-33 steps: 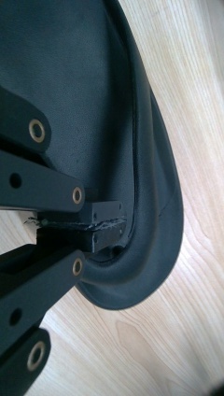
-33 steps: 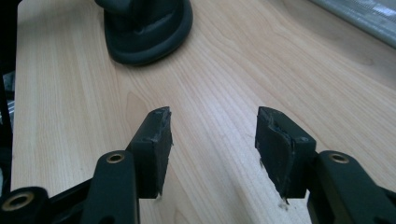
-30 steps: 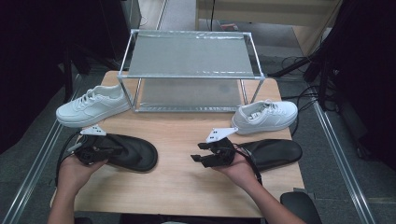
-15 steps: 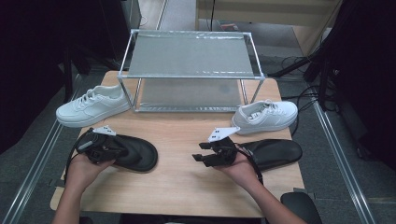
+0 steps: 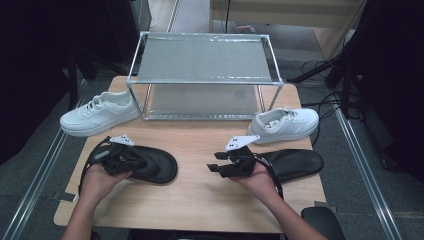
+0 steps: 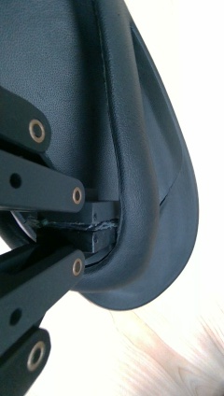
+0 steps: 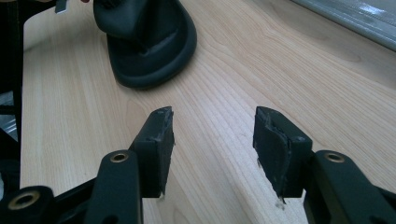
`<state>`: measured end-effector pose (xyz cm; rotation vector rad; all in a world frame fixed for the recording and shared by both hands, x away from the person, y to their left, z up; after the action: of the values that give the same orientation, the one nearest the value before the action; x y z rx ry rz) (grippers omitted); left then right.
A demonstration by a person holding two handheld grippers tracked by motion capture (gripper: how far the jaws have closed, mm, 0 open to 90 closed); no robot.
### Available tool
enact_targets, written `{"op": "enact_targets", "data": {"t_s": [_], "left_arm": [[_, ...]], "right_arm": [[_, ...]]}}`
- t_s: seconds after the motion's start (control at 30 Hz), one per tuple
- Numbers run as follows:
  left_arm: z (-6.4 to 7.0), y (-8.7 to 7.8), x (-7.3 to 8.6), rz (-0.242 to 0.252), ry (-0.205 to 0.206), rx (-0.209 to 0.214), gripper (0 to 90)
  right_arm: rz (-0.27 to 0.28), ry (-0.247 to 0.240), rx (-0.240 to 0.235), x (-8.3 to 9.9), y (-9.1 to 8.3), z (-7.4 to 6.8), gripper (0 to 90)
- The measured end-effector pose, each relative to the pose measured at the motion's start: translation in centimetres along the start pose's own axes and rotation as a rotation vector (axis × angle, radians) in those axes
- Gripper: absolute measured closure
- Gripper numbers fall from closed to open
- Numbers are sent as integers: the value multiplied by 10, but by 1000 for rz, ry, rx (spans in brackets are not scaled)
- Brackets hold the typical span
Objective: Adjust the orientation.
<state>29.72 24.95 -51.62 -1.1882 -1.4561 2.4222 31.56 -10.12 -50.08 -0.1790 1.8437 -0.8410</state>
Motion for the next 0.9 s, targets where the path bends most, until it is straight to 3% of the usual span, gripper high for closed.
{"op": "enact_targets", "data": {"t_s": [0.3,0.43,0.7,0.9], "left_arm": [[10,14,-13,-5,19,37,900],[17,21,-19,-26,49,53,899],[33,39,-36,-43,82,77,900],[44,51,-45,-52,62,101,899]], "right_arm": [[5,16,17,4,-5,0,493],[13,27,27,6,-9,2,492],[38,98,24,12,-20,6,520],[39,106,62,16,-24,9,522]]}}
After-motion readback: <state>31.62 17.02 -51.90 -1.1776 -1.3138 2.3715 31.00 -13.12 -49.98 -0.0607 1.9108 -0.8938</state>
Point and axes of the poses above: each handheld gripper's, and its own axes: y roughly forward along the jaws, x roughly out of its underside, z roughly to its right, the point moved 2 cm from there along y, roughly forward along the jaws, and after that the axes turned 2 degrees about y, right-handed, at the moved point
